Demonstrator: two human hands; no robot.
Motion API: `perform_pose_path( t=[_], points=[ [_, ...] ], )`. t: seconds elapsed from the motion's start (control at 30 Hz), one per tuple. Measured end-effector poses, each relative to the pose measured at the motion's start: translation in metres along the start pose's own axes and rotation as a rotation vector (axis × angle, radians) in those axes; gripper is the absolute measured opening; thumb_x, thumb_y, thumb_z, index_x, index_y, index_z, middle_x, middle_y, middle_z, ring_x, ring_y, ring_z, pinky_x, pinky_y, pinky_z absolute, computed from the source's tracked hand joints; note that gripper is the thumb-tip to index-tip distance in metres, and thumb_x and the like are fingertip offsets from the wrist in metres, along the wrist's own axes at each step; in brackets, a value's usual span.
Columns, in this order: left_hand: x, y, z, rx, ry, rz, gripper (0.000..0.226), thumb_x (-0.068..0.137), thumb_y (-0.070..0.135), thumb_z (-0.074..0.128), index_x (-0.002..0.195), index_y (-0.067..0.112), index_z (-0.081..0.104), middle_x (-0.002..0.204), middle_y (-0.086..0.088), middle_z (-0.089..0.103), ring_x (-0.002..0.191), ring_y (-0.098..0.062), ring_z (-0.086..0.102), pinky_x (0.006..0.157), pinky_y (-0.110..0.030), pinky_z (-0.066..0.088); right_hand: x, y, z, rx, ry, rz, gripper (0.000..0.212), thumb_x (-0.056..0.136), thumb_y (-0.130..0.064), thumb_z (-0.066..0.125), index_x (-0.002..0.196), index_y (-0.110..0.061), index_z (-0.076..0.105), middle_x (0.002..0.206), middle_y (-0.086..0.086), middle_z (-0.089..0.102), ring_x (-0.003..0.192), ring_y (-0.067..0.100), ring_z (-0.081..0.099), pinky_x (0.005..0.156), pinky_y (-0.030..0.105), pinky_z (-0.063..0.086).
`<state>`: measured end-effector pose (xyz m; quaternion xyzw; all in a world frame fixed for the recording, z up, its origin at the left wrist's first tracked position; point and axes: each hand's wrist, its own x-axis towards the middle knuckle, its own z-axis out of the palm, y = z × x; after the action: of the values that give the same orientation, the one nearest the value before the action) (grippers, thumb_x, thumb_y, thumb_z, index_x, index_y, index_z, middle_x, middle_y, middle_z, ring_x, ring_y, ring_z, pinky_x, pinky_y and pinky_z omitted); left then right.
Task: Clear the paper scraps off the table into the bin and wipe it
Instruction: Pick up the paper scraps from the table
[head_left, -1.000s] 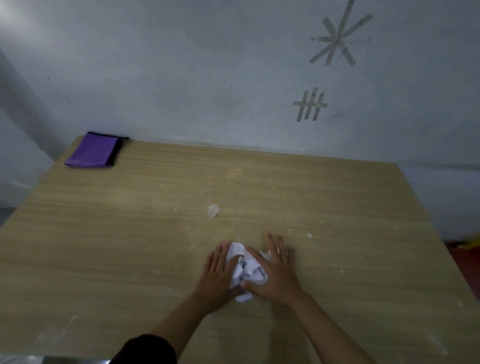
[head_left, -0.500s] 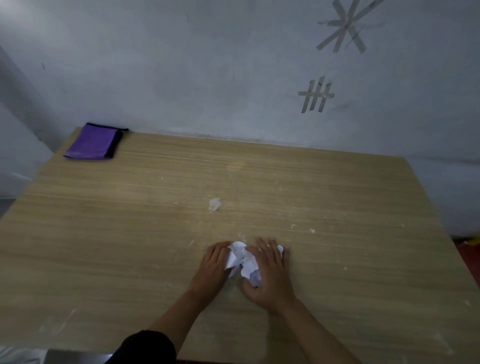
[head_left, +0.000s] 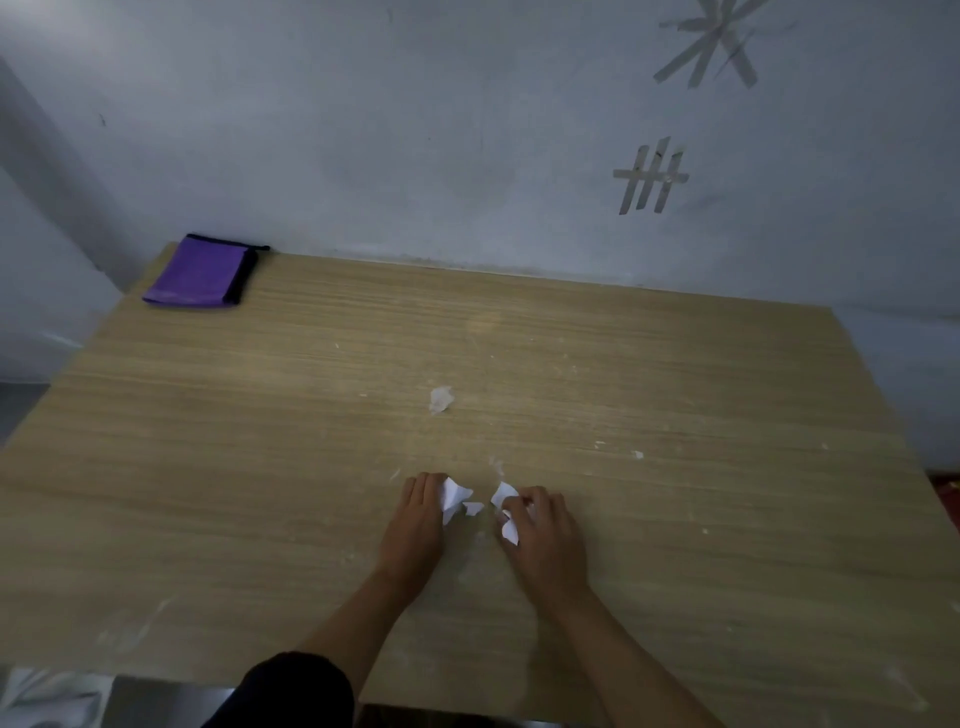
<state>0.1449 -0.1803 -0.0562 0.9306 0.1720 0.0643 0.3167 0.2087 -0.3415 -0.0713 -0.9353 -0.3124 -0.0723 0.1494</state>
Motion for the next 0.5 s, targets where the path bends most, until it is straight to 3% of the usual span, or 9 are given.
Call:
perform_pose_path(
  t=[0.13,0.3,0.4,0.5],
  points=[
    [-0.002,0.005,-0.008,-0.004,-0.017,-0.082,0.059,0.084,0.038,0.028,0.123,-0.002,0.047,0.118,-0.02,0.054,0.107,-0.035,0.054,0.085,-0.038,0.046,0.01,-0.001,-0.009,0.028,-0.09,0.059,0.023,0.079,-0.035,0.044,0.085,-0.017,0.057,0.078,0.002,0.061,0.059,0.02,0.059,0.045,0.025,0.043],
    [-0.002,0.009,-0.013,-0.081,0.027,-0.175,0.026,0.093,0.01,0.041,0.118,0.003,0.047,0.112,-0.014,0.056,0.097,-0.031,0.057,0.076,-0.037,0.044,0.026,0.007,-0.026,0.577,-0.09,0.45,0.029,0.089,-0.032,0.054,0.065,-0.021,0.04,0.055,-0.005,0.046,0.053,0.017,0.047,0.053,0.029,0.034],
    [-0.003,0.012,-0.015,-0.085,0.013,-0.256,0.021,0.095,0.014,0.041,0.115,0.009,0.047,0.105,-0.01,0.059,0.09,-0.031,0.059,0.068,-0.032,0.039,0.029,0.013,-0.038,0.825,-0.046,0.628,0.038,0.087,-0.032,0.058,0.057,-0.02,0.037,0.049,-0.008,0.041,0.046,0.011,0.042,0.05,0.027,0.037],
    [-0.003,0.011,-0.013,-0.087,-0.024,-0.219,0.016,0.094,0.022,0.041,0.106,0.016,0.049,0.098,-0.006,0.062,0.086,-0.029,0.061,0.068,-0.035,0.044,0.027,0.02,-0.045,0.848,-0.085,0.644,0.038,0.081,-0.022,0.061,0.053,-0.019,0.035,0.046,-0.009,0.036,0.044,0.01,0.038,0.048,0.026,0.034]
  ],
)
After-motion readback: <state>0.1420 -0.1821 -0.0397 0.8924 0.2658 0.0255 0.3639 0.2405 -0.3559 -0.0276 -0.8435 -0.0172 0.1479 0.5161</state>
